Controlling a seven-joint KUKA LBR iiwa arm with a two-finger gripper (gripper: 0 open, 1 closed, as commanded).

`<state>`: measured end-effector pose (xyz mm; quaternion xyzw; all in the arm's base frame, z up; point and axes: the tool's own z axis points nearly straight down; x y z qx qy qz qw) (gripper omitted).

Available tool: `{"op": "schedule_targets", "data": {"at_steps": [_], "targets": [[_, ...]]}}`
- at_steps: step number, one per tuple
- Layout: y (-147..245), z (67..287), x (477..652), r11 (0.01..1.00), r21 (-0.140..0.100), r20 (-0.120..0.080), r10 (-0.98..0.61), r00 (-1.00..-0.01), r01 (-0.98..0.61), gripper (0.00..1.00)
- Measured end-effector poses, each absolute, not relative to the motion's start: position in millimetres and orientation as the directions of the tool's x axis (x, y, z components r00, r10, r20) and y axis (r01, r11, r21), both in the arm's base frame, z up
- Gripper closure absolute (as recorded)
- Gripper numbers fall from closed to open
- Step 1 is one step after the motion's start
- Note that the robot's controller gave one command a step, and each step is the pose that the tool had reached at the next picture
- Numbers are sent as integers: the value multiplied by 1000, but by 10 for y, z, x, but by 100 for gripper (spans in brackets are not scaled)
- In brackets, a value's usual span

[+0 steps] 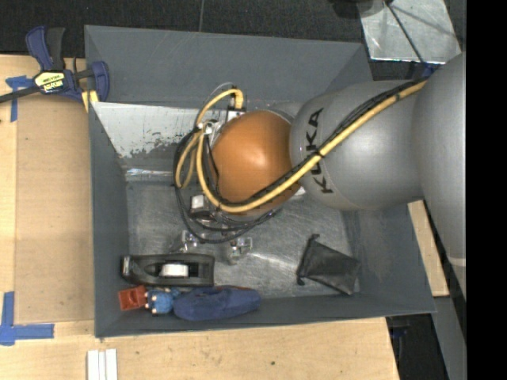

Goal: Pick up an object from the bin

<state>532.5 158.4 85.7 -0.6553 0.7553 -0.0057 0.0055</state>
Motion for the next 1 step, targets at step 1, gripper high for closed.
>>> {"op": "schedule_targets", "data": {"at_steps": [1], "targets": [[1670,963,5201,-55,-50,-15,-998,55,-997,0]]}}
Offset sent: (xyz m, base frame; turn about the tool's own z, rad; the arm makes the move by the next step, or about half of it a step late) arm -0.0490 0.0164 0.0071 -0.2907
